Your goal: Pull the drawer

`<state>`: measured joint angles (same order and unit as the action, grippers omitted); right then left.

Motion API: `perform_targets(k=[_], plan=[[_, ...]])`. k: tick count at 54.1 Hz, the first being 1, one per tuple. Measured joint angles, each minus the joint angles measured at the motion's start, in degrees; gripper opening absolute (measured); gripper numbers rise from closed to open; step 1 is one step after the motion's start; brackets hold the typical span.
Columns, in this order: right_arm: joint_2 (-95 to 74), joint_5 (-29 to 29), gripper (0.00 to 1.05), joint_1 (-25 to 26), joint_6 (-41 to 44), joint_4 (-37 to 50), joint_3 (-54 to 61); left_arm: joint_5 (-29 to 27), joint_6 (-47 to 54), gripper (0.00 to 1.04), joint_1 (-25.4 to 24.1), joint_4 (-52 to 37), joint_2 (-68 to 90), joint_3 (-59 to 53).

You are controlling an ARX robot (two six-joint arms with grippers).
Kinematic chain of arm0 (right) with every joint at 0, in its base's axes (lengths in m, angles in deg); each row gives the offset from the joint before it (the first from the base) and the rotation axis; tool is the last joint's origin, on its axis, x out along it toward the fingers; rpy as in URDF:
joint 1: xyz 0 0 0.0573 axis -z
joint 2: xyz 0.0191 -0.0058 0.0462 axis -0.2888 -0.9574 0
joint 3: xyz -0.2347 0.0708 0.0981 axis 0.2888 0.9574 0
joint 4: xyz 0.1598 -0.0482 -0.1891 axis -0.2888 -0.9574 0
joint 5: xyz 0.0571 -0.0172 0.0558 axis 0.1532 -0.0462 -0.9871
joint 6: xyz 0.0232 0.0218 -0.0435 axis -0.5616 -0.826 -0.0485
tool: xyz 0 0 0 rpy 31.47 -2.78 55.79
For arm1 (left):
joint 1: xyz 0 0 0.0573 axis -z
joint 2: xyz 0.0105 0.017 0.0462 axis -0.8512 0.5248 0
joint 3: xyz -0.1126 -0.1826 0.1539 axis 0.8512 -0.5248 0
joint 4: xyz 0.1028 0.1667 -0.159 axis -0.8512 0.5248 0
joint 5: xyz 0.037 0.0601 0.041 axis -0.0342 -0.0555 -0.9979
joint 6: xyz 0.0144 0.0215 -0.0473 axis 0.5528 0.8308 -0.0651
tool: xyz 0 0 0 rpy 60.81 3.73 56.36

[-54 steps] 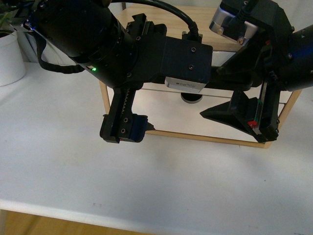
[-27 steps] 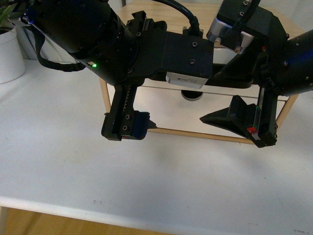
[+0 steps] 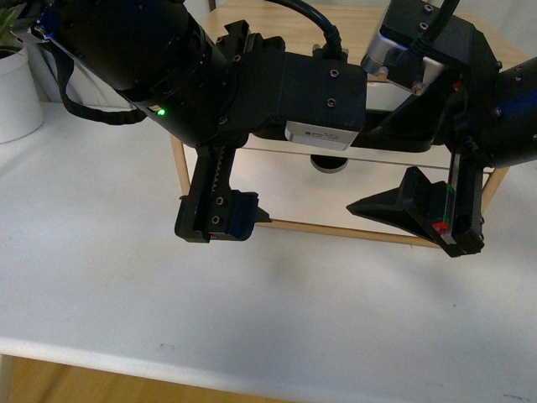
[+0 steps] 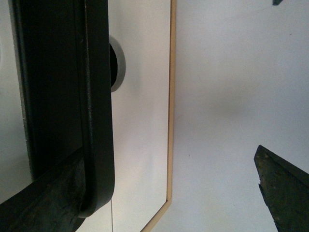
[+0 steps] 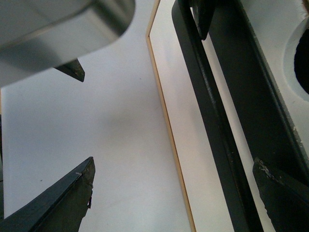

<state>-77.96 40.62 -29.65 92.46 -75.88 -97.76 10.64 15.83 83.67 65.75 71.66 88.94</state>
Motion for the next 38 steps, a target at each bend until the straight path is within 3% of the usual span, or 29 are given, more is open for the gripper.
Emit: perform_targets(k=[38], plan=[[5.09, -2.82, 0.96, 0.13, 5.05, -11.26, 2.08, 0.00, -1.38, 0.99, 2.03, 10.19, -4.33, -1.01]])
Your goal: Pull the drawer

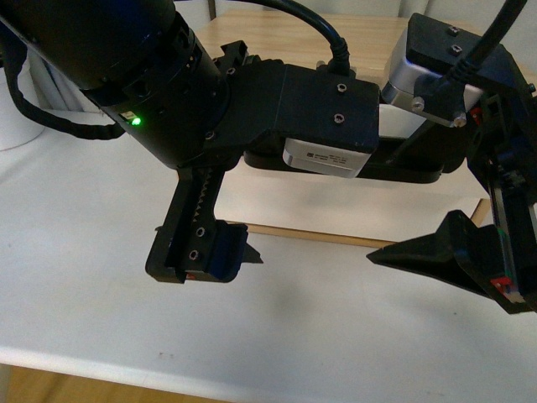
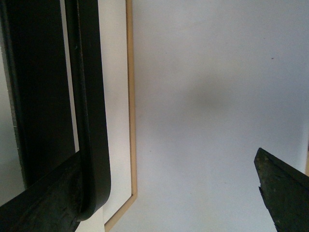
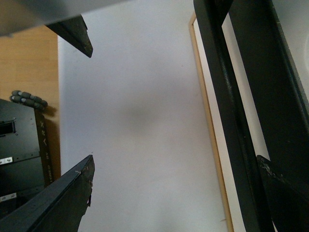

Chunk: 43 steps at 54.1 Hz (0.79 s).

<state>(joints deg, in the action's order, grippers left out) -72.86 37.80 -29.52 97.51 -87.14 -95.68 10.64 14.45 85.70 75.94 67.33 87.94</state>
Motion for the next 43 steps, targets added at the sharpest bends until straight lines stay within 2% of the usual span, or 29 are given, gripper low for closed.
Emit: perform_targets(k=[23, 32, 43], plan=[[4.07, -1.38, 0.96, -0.87, 1.14, -6.34, 2.08, -0.92, -1.42, 0.99, 1.51, 3.17, -3.56, -3.02], [5.03, -1.14, 0.96, -1.29, 0.46, -6.05, 2.84, -1.03, -1.81, 0.99, 1.64, 2.84, -4.50, -3.96], [6.29, -0.94, 0.96, -1.29, -2.08, -2.89, 3.58, -0.90, -3.08, 0.99, 1.77, -1.53, -5.81, -5.77]])
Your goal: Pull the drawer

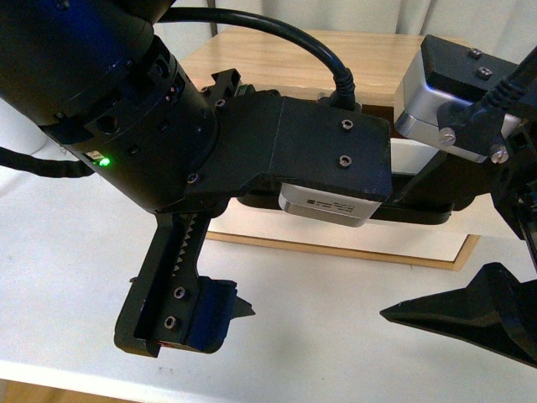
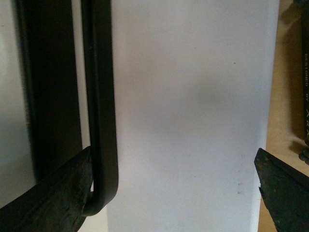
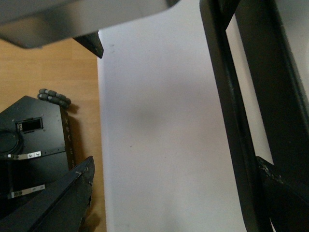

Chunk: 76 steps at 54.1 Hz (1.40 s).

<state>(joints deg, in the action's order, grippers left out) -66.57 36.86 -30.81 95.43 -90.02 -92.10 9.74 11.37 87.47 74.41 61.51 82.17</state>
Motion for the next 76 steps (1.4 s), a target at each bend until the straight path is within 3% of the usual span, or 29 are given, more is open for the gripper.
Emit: perform_targets(k=[23, 31, 46, 54, 65, 71, 76], plan=[[10.05, 0.50, 0.96, 3.56, -6.80, 4.96, 1.18, 0.31, -4.83, 0.99, 0.57, -6.45, -10.03, -1.42], [16.39, 1.51, 0.96, 5.57, -11.19, 10.27, 4.31, -0.04, -10.21, 0.99, 0.74, -16.50, -17.44, -6.58], [32.33, 6.10, 0.96, 9.18, -24.13, 22.51, 15.61, -13.77, -20.09, 0.99, -0.24, -40.17, -32.94, -21.90], [43.65, 6.64, 0.96, 14.82, -32.70, 24.11, 21.99, -21.40, -28.74, 0.99, -3.96, -47.63, -43.89, -33.59], [58.51, 6.60, 0.96, 23.56, -39.21, 20.11, 28.79, -29.05, -43.08, 0.99, -10.64, -45.35, -61.66, -48.17], [65.92, 8.55, 0.96, 26.01, -41.62, 17.00, 32.20, -35.52, -50.45, 0.99, -15.21, -40.15, -70.69, -52.37], [69.90, 9.97, 0.96, 27.04, -43.01, 14.32, 33.86, -38.18, -55.23, 0.99, -16.02, -37.44, -75.41, -53.88]])
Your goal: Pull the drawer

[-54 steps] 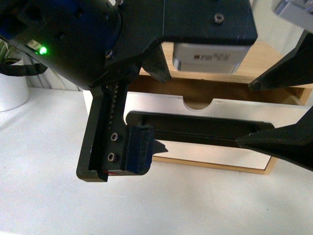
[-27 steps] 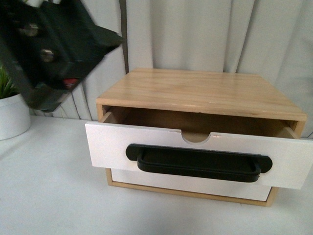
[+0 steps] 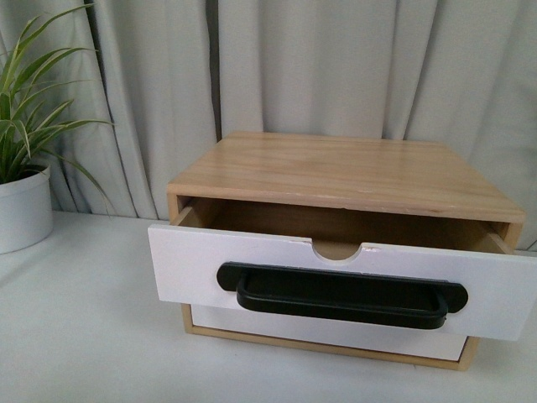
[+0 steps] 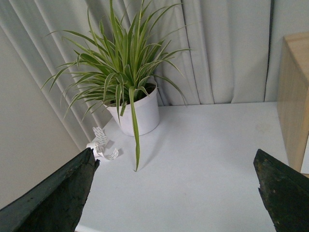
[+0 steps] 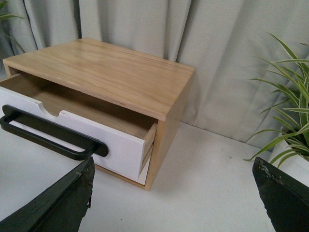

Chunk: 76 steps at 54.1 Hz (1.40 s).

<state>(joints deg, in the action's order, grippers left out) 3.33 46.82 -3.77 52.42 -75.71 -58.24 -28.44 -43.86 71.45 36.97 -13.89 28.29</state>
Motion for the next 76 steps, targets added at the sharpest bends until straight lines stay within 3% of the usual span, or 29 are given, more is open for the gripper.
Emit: perform_targets(k=[9, 13, 20, 24, 37, 39, 46, 76], plan=[[0.26, 0.02, 0.96, 0.11, -0.66, -0.07, 0.02, 0.02, -2.47, 0.99, 0.00, 0.17, -0.76, -0.13], [0.85, 3.04, 0.93, -0.63, -2.27, 0.98, 0.50, 10.80, -7.89, 0.88, -3.21, 3.06, -2.38, -0.42], [9.01, 24.02, 0.65, -10.16, -9.40, 1.18, 5.20, 25.79, -14.73, 0.59, -11.21, 3.89, -5.42, -3.17], [10.23, 24.74, 0.51, -12.50, -10.36, 1.73, 6.78, 25.86, -15.82, 0.45, -12.76, 3.91, -6.73, -4.09], [12.79, 25.29, 0.06, -12.79, -11.21, 2.80, 10.82, 26.29, -16.63, 0.04, -12.94, 4.66, -9.90, -6.71], [13.03, 25.29, 0.01, -12.79, -11.21, 2.86, 11.19, 26.32, -16.79, 0.04, -12.94, 4.85, -10.45, -6.97], [14.03, 25.31, 0.01, -12.79, -11.41, 3.23, 12.76, 26.49, -16.96, 0.04, -12.94, 12.20, -17.86, -7.85], [18.16, 25.33, 0.01, -12.79, -11.45, 3.98, 17.33, 26.47, -17.00, 0.04, -12.96, 12.22, -21.55, -10.54]])
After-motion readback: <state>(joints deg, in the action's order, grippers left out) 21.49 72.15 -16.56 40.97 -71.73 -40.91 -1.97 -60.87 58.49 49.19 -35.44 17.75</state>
